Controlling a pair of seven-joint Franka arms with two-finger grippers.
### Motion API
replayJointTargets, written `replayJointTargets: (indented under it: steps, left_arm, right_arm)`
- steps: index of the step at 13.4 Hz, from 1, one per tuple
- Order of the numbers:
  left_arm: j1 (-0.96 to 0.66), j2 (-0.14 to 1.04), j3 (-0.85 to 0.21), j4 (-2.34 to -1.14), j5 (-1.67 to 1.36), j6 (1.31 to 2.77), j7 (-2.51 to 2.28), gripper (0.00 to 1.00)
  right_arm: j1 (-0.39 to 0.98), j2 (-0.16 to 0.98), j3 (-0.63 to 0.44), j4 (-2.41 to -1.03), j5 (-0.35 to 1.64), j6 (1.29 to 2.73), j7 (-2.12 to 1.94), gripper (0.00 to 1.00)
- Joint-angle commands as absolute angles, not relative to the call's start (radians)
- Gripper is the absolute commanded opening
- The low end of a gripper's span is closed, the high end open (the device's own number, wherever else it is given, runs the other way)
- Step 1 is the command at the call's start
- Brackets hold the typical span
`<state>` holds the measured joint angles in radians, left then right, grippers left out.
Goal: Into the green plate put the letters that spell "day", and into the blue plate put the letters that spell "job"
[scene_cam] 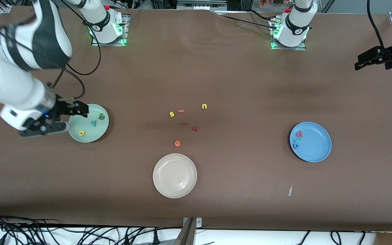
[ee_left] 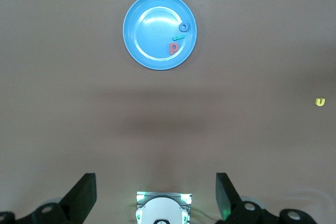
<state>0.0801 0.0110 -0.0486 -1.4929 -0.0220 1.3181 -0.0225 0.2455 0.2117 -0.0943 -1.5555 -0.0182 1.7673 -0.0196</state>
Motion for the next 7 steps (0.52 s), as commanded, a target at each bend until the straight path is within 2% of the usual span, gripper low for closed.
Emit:
replayJointTargets:
  steps: [1,3,6,7]
  left_arm:
    - [0.087,0.023,-0.052,-1.463,-0.029,1.305,-0.015,1.00]
    - [0.087,0.023,-0.052,-1.463,-0.029,1.305,-0.015,1.00]
    - [0.087,0.025,-0.052,-1.463,-0.029,1.305,-0.015,1.00]
    - [0.087,0.023,-0.052,-1.463,-0.029,1.305,-0.015,1.00]
  right_arm:
    - [0.198,0.007,-0.060,-1.777,-0.032,1.815,-0.026,1.00]
    - [0.177,-0.011,-0.058,-1.780,-0.038,1.742,-0.028,1.00]
    - [0.153,-0.032,-0.072,-1.685,-0.031,1.570,-0.028,1.00]
    - [0.152,-0.032,-0.074,-1.668,-0.038,1.557,-0.028,1.00]
